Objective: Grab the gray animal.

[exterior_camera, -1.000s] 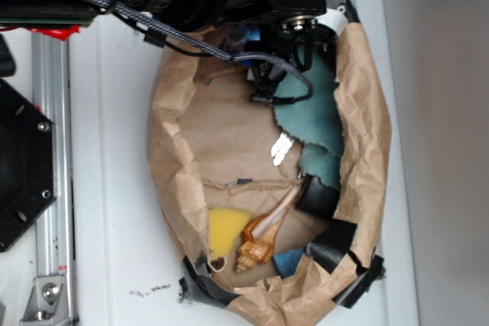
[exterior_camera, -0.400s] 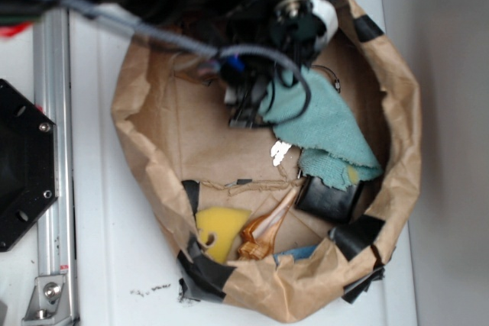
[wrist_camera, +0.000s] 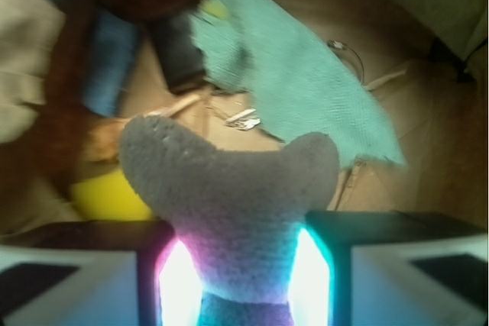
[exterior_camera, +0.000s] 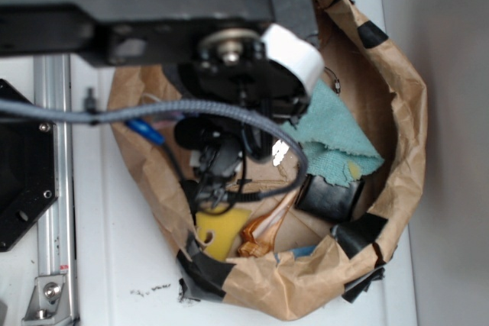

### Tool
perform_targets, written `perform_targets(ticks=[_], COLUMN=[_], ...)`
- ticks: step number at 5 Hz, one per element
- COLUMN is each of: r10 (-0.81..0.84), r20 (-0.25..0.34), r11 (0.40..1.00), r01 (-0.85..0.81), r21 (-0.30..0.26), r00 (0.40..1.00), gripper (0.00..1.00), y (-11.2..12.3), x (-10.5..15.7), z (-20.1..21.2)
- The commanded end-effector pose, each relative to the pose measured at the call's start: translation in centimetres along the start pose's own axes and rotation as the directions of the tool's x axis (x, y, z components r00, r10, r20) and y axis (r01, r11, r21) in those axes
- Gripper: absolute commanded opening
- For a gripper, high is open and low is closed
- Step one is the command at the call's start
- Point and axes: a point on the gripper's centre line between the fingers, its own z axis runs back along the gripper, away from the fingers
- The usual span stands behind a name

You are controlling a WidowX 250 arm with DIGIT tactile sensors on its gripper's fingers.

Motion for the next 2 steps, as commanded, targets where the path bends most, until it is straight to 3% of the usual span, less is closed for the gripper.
perform_targets(ticks=[1, 2], r10=[0.008, 0.033], r20=[0.105, 0.099], r11=[0.998, 0.998], r01=[-0.001, -0.028], r21=[-0.065, -0.057], r00=[0.994, 0.995], gripper=[0.0, 0.0], y=[-0.95, -0.67], x=[1.04, 1.29], z=[3.55, 3.18])
